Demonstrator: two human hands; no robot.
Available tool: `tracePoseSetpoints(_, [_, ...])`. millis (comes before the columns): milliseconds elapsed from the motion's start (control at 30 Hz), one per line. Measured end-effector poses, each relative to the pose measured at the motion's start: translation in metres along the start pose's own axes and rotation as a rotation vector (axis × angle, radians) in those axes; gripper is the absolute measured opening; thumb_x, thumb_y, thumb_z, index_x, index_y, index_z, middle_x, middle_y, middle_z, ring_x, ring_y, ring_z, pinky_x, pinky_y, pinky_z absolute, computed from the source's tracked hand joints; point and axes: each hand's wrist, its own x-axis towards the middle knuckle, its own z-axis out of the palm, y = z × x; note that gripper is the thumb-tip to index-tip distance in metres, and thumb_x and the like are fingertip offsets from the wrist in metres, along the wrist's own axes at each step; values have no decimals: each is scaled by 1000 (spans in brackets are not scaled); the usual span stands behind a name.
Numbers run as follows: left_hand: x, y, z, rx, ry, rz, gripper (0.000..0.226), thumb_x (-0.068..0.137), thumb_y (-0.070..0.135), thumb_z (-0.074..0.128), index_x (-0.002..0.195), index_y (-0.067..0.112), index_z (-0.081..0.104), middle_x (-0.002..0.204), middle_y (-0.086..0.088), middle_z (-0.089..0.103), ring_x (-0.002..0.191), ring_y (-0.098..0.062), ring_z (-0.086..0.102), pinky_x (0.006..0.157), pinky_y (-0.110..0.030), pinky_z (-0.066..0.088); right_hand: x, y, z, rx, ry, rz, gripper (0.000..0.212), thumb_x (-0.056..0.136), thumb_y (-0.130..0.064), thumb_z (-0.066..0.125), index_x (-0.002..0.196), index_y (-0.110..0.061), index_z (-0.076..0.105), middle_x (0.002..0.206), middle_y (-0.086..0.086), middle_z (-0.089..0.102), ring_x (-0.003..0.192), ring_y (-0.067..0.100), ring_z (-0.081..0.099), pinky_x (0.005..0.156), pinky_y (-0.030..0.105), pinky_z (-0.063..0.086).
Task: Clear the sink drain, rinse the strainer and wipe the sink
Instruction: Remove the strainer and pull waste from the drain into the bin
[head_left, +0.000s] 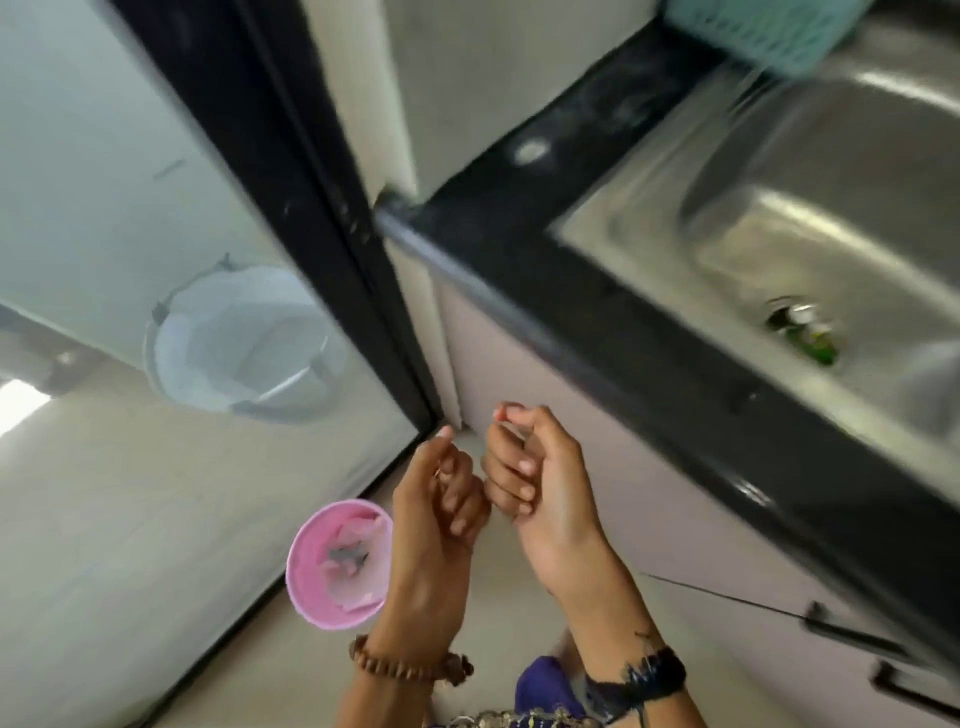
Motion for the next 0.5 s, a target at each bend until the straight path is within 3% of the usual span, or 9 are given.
tracePoseSetpoints(167, [-44, 10, 124, 102, -260, 117, 41, 88, 26, 48, 48, 22, 38, 39, 8, 27, 34, -5, 22, 36, -18, 22, -73, -116, 18, -55, -135, -254, 19, 89, -15, 39, 74, -15, 52, 40, -9, 31, 31, 0, 21, 33, 17, 12])
tracePoseSetpoints(300, [-50, 1, 194, 193, -391, 113, 43, 89, 26, 46, 48, 21, 36, 37, 8, 28, 32, -5, 22, 36, -18, 21, -105, -180, 8, -59, -92, -401, 24, 92, -15, 37, 74, -16, 54, 40, -9, 33, 31, 1, 22, 32, 17, 14])
tracePoseSetpoints(400, [-31, -13, 234, 327, -452, 26, 42, 89, 28, 48, 49, 22, 37, 39, 9, 29, 32, -6, 22, 36, -18, 21, -111, -216, -14, -34, 29, -489, 23, 91, -16, 40, 75, -16, 56, 42, -9, 36, 31, 2, 23, 32, 16, 16])
tracePoseSetpoints(500, [5, -28, 269, 629, -438, 22, 38, 88, 30, 51, 51, 23, 44, 39, 10, 36, 33, -6, 28, 35, -17, 22, -103, -253, -53, -65, 323, -533, 20, 90, -16, 45, 74, -16, 57, 46, -8, 40, 30, 3, 26, 31, 15, 16])
